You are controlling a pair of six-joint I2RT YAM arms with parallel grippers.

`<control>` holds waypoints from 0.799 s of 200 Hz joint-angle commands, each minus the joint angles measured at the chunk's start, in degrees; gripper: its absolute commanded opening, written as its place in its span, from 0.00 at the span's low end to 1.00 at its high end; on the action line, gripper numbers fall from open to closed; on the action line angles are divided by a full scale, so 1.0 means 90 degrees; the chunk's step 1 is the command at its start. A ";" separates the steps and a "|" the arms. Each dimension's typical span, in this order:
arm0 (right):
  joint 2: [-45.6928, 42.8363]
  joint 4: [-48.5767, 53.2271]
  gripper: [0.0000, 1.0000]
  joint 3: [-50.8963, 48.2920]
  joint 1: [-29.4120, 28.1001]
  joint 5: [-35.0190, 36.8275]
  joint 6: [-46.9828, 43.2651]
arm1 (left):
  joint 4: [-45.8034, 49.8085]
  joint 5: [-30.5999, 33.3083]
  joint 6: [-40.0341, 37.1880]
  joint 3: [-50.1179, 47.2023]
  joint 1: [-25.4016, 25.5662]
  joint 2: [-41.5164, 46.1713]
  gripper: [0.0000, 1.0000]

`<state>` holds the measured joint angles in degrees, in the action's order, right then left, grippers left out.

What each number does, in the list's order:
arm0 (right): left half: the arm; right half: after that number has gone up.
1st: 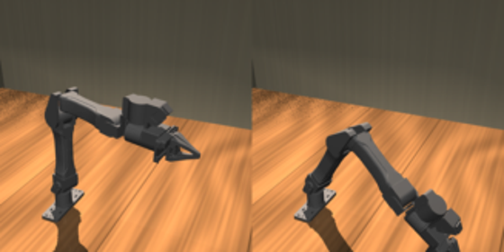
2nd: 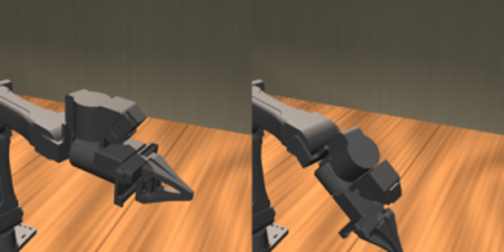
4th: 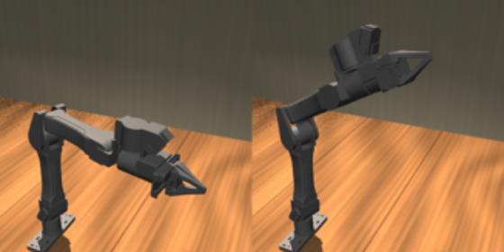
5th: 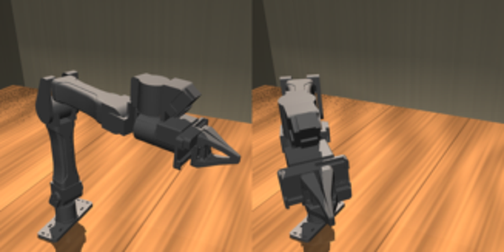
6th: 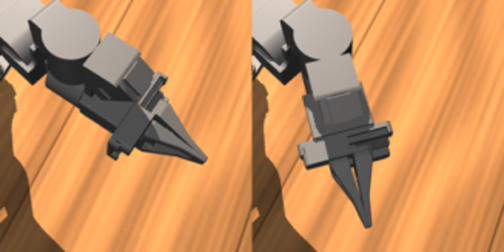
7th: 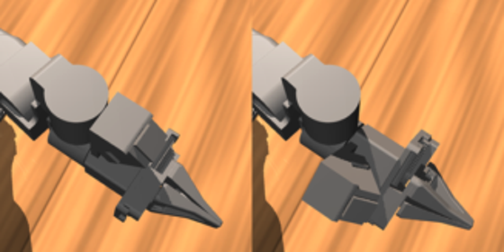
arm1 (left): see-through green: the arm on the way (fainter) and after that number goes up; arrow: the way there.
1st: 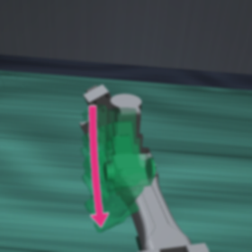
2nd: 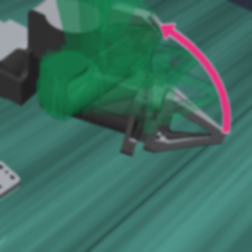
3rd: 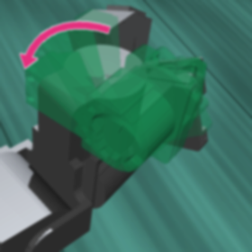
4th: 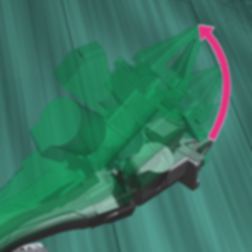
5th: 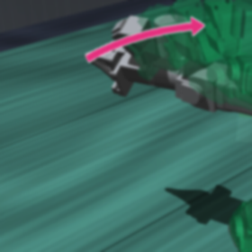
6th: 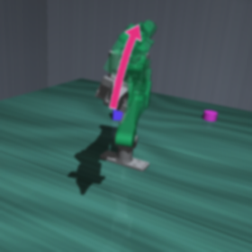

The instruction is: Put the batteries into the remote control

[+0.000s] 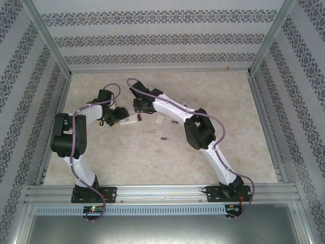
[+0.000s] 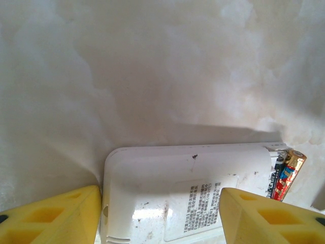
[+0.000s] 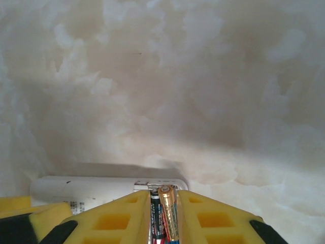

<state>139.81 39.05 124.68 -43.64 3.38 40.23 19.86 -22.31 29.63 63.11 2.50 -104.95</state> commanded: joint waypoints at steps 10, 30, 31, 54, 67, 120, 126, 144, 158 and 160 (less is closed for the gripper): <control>0.0261 0.0188 0.20 0.0111 -0.0037 -0.0005 -0.0112 | -0.0105 -0.0064 -0.0076 0.0008 -0.0014 0.0177 0.64; 0.0324 0.0202 0.19 0.0117 -0.0054 -0.0013 -0.0159 | -0.0097 -0.0070 -0.0079 0.0019 -0.0014 0.0176 0.64; 0.0324 0.0202 0.19 0.0119 -0.0054 -0.0008 -0.0166 | -0.0097 -0.0070 -0.0079 0.0019 -0.0014 0.0176 0.64; 0.0372 0.0203 0.19 0.0121 -0.0074 -0.0073 -0.0164 | -0.0106 -0.0069 -0.0061 0.0029 -0.0014 0.0167 0.64; 0.0393 0.0193 0.18 0.0131 -0.0084 -0.0093 -0.0153 | -0.0106 -0.0065 -0.0059 0.0027 -0.0014 0.0161 0.64; 0.0279 0.0126 0.21 0.0160 -0.0124 -0.0127 -0.0181 | -0.0107 -0.0070 -0.0054 0.0030 -0.0014 0.0138 0.64; 0.0262 0.0117 0.22 0.0178 -0.0131 -0.0130 -0.0184 | -0.0116 -0.0077 -0.0050 0.0034 -0.0014 0.0137 0.64; 0.0237 0.0095 0.24 0.0182 -0.0160 -0.0102 -0.0202 | -0.0119 -0.0074 -0.0050 0.0038 -0.0014 0.0137 0.64; 0.0257 0.0097 0.24 0.0182 -0.0163 -0.0121 -0.0192 | -0.0116 -0.0080 -0.0050 0.0033 -0.0014 0.0137 0.64; 0.0264 0.0096 0.24 0.0180 -0.0162 -0.0114 -0.0192 | -0.0116 -0.0080 -0.0047 0.0032 -0.0014 0.0132 0.64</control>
<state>142.52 39.59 124.77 -44.40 3.07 39.38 19.84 -22.31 29.63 63.11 2.50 -104.95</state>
